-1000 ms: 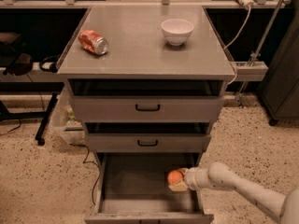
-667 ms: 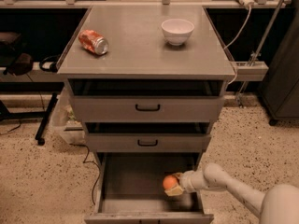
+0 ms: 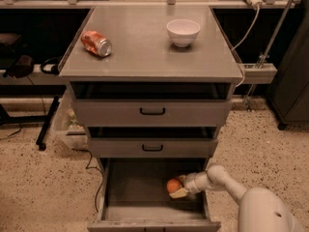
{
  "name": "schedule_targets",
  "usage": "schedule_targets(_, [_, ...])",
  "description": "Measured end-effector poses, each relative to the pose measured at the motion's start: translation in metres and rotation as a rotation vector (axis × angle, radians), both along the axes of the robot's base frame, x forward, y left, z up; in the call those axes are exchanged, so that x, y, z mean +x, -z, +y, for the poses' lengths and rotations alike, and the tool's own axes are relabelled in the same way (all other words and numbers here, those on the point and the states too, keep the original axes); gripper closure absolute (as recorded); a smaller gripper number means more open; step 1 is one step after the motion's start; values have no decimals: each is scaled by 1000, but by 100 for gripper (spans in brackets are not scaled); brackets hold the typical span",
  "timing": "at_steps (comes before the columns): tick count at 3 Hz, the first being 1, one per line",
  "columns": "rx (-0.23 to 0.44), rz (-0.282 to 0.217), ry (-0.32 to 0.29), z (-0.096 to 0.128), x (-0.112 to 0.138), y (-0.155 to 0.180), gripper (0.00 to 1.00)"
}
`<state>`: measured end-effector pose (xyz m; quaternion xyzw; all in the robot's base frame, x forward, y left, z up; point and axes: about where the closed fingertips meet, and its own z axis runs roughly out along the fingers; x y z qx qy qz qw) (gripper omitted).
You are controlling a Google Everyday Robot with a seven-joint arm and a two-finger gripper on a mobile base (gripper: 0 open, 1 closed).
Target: Place orange into bottom drawer
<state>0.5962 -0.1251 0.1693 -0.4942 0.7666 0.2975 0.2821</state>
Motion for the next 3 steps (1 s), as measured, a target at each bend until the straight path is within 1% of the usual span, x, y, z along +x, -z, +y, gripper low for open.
schedule_targets(1, [-5,-13,14,-10,21,9,58])
schedule_targets(2, [-25,-28,20,-19,31,14,34])
schedule_targets(3, [-61,-38,13,-24,32,16,11])
